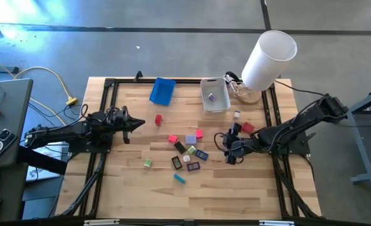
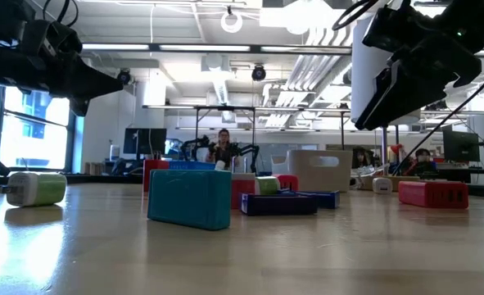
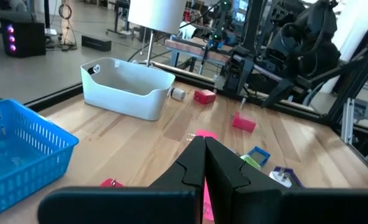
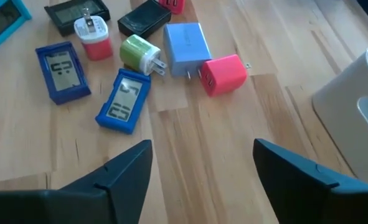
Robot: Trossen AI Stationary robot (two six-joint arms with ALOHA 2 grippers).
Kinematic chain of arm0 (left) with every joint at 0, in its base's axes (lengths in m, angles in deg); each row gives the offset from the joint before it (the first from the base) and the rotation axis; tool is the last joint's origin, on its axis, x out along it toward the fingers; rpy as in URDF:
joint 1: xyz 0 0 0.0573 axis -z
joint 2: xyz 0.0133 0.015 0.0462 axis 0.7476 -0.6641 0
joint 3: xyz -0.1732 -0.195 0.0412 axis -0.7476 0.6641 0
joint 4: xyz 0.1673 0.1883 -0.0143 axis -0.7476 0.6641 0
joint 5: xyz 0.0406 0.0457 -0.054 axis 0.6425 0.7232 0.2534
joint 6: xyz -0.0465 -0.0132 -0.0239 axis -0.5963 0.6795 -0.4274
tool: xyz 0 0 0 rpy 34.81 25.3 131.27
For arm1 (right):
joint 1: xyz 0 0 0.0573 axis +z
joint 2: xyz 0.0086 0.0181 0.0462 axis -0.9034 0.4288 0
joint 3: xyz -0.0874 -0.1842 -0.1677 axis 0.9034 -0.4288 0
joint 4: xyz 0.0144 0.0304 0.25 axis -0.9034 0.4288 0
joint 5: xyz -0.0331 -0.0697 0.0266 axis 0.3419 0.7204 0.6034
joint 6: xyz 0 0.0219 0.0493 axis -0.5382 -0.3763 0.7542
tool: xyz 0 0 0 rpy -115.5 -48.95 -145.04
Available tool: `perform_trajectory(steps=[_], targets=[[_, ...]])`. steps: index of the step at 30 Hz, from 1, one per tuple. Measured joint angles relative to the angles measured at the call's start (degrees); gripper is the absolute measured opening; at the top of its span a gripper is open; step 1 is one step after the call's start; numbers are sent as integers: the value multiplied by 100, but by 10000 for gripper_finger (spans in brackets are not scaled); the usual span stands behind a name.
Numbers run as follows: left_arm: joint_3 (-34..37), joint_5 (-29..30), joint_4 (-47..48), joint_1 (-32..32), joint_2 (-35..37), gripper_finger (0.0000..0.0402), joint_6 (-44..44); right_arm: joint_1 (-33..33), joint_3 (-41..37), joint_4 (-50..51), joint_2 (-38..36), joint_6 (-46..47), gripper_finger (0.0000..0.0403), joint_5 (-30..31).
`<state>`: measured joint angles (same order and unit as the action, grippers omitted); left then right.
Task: Pick & Place Office items
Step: Put the right pink charger adapter into the white bin
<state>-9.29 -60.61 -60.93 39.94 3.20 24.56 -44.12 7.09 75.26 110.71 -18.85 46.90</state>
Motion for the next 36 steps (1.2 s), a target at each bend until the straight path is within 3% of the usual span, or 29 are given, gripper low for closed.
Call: perform_trajectory(steps=[13,16,23,30,36], targets=[[0,14,-301,20,0,2,-375,-18,4,165,6,178,396,-52],[0,32,-314,19,-2,2,-235,-58,4,276,9,189,394,89],[-1,137,-507,11,0,2,-348,-236,4,44,10,132,391,-301],[0,115,-472,52,-24,2,-350,-489,5,-845,42,-959,388,-388],[0,14,-472,50,-24,2,-356,-722,4,-976,44,-1416,380,-583]])
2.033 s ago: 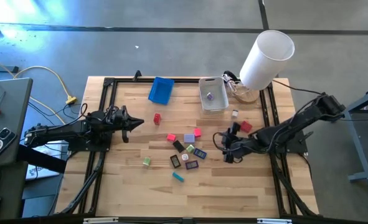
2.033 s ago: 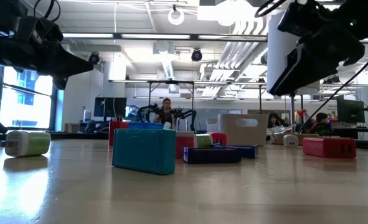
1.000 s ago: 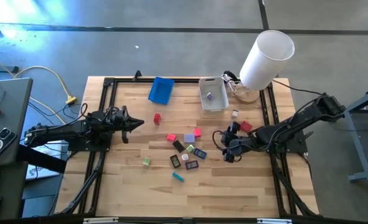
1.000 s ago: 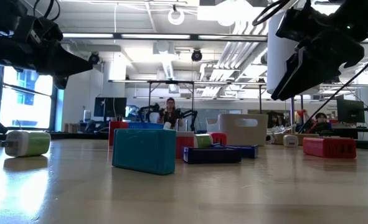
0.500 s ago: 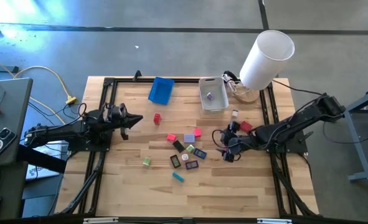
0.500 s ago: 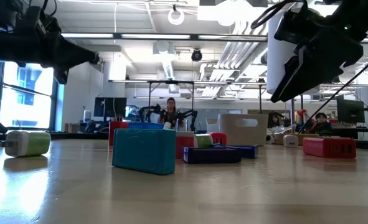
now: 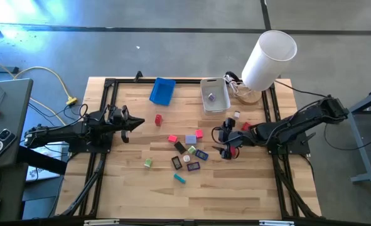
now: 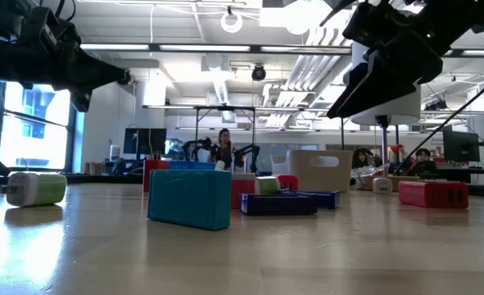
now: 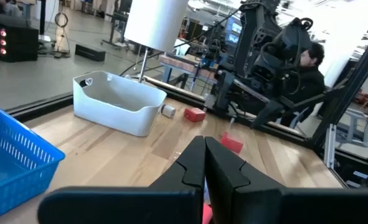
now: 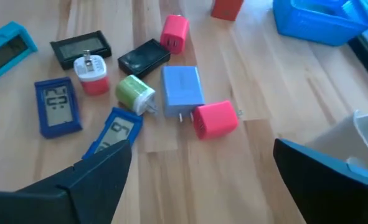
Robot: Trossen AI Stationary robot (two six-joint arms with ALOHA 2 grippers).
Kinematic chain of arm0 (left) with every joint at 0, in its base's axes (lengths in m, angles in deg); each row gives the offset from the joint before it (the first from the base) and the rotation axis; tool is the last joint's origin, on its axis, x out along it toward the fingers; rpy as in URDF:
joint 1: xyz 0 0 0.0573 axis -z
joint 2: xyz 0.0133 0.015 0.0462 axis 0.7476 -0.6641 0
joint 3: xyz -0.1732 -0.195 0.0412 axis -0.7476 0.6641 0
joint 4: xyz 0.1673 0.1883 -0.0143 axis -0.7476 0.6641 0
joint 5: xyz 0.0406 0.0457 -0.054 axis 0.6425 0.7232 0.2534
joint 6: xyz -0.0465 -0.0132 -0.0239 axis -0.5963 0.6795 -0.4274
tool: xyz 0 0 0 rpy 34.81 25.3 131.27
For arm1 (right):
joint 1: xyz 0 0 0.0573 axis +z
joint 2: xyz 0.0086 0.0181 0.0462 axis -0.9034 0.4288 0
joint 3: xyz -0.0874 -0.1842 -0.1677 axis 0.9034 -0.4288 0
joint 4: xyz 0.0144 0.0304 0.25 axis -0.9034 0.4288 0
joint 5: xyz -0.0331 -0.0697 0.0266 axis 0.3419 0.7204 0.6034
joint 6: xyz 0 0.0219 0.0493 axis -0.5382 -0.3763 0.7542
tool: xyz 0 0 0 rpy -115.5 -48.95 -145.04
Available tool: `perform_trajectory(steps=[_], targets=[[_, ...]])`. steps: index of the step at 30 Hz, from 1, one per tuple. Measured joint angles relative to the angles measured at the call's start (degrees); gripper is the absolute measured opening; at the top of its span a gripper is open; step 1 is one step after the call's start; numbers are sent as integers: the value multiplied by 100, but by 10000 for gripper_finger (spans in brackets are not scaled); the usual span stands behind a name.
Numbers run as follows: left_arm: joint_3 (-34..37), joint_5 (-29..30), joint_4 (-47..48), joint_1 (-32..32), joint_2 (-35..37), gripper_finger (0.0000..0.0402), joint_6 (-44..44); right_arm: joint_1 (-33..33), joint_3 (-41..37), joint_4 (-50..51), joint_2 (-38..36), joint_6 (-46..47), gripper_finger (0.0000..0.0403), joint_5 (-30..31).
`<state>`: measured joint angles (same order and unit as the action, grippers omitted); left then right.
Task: Pick & Place Office items
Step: Put the right pink charger adapter into the white bin
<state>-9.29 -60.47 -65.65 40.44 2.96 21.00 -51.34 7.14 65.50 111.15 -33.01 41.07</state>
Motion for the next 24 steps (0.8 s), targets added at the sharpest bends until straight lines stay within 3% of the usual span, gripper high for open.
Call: perform_trajectory(steps=[6,13,24], targets=[[-1,-67,0,0,0,2,-17,-343,-2,-412,238,-243,372,-644],[0,-81,-1,0,1,2,-11,-771,8,-1433,1087,-823,364,-1184],[0,-29,0,-20,-138,2,578,-1179,0,-2083,2239,-1087,364,-1163]])
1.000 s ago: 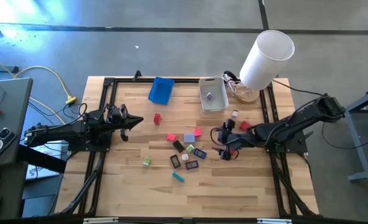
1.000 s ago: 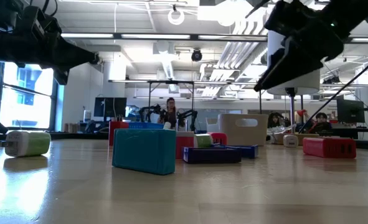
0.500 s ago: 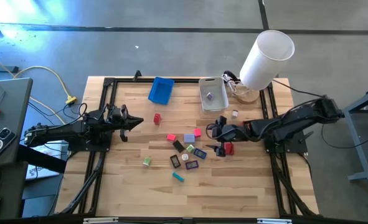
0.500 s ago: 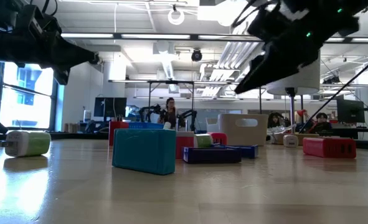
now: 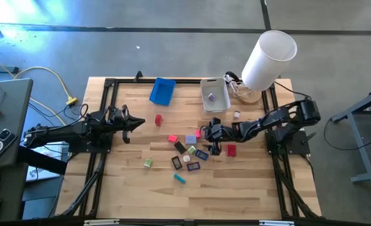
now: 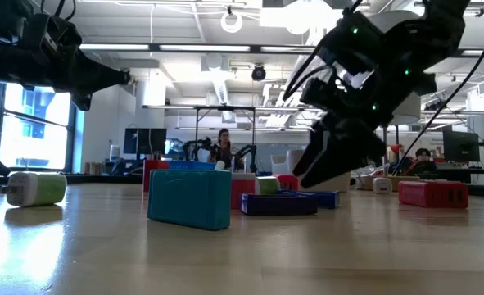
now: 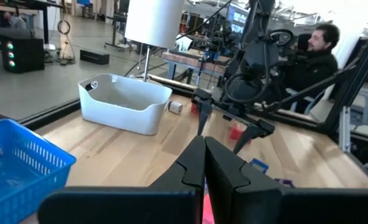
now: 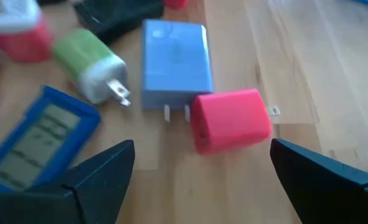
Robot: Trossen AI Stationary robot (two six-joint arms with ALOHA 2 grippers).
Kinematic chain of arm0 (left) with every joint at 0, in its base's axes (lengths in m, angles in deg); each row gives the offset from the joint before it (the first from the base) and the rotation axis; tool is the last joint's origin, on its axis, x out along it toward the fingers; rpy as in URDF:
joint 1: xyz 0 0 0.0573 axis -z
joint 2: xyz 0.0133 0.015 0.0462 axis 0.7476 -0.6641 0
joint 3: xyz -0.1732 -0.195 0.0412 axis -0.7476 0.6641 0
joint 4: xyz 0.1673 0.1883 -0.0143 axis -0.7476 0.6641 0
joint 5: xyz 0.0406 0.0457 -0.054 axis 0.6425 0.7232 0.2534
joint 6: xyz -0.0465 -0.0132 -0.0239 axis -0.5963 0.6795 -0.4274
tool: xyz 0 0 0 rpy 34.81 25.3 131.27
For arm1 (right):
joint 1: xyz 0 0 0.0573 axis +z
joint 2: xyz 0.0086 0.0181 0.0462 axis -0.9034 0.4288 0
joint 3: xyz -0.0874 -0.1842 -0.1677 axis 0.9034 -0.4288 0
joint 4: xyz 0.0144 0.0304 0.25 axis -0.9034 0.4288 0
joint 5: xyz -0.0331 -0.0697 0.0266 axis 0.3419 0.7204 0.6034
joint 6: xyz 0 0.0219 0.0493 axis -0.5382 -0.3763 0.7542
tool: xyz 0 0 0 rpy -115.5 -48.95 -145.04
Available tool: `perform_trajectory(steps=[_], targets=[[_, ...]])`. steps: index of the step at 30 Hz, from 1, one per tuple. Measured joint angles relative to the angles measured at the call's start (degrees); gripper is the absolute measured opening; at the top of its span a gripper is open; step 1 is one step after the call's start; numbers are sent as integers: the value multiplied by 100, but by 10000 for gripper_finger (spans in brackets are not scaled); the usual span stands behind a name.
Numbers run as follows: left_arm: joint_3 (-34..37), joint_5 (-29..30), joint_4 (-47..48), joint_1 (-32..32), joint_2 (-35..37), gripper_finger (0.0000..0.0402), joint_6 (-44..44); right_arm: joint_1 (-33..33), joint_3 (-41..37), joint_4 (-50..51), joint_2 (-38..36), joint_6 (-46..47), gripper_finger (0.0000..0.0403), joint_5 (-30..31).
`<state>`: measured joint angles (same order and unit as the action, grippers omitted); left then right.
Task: Pick & Place Office items
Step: Put the right pink charger adapter into the white bin
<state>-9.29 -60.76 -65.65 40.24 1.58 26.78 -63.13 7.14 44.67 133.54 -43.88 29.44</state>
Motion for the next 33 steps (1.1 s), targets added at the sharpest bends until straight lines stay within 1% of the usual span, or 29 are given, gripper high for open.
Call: perform_trajectory(steps=[8,14,18,22,28,33], targets=[[-1,31,-2,0,0,2,230,-256,0,-245,52,-337,364,-20],[-1,40,-2,0,0,2,357,-467,0,-226,52,-520,364,-589],[-1,47,-2,0,0,2,443,-618,0,-264,52,-673,364,-691],[0,172,-2,2,0,2,616,-750,1,-363,52,-831,364,-962],[-2,296,139,0,0,2,516,-768,0,-388,52,-1250,364,-1104],[0,331,185,0,0,2,483,-766,0,-347,52,-1222,364,-1361]])
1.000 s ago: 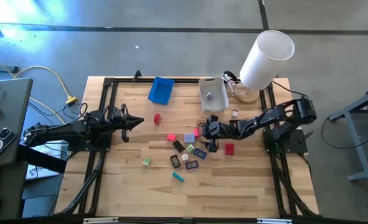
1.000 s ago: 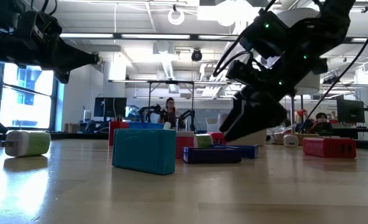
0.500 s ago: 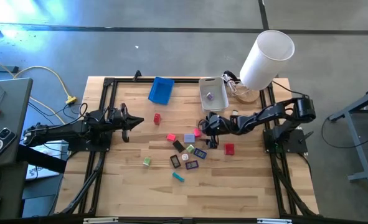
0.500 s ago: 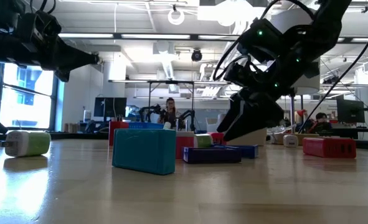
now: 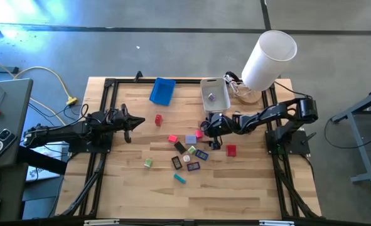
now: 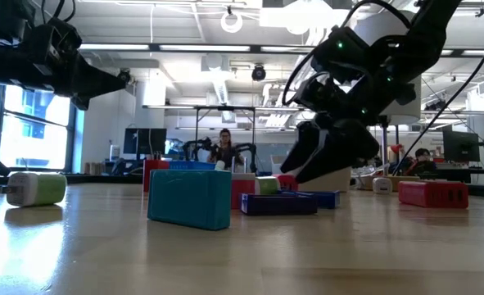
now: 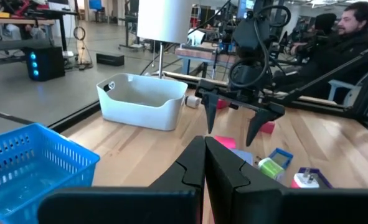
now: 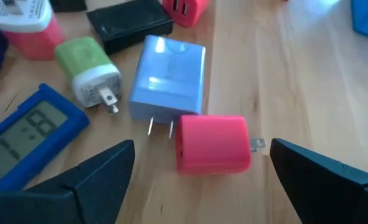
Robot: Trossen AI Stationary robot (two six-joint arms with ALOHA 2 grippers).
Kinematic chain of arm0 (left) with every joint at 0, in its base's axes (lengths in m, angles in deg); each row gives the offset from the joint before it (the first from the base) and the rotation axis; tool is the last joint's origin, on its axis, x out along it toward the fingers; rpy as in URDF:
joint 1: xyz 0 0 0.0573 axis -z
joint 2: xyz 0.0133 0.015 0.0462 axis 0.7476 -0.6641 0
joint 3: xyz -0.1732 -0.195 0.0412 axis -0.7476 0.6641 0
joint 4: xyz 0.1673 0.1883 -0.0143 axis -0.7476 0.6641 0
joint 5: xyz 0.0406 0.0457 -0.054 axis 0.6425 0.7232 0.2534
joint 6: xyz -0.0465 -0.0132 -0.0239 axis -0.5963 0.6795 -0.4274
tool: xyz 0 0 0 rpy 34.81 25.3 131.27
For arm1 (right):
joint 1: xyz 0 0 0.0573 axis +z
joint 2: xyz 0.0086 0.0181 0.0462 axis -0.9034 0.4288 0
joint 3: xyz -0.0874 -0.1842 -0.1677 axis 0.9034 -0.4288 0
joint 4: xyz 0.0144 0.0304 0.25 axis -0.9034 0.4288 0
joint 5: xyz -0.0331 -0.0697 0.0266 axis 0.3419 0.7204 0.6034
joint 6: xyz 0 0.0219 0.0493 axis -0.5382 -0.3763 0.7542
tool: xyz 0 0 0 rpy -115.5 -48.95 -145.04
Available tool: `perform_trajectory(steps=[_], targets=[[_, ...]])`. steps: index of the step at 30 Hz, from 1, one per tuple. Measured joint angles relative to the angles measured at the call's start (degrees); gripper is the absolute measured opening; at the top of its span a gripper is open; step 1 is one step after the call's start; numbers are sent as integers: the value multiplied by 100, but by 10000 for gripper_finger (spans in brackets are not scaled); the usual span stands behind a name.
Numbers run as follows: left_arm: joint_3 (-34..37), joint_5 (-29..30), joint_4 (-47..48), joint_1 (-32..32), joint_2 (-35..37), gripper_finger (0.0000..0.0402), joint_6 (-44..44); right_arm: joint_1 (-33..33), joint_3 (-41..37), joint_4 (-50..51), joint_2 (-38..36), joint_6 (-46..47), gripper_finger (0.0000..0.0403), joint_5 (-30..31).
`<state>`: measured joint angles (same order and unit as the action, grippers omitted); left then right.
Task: Pick & Place Office items
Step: Put the right pink charger adapter into the white bin
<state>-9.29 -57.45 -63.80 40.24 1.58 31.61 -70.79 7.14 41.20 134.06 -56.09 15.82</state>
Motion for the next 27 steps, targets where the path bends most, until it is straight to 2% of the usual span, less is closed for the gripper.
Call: perform_trajectory(steps=[27], targets=[[-1,-3,-440,-2,0,2,1,-111,0,-104,4,68,364,-141]])
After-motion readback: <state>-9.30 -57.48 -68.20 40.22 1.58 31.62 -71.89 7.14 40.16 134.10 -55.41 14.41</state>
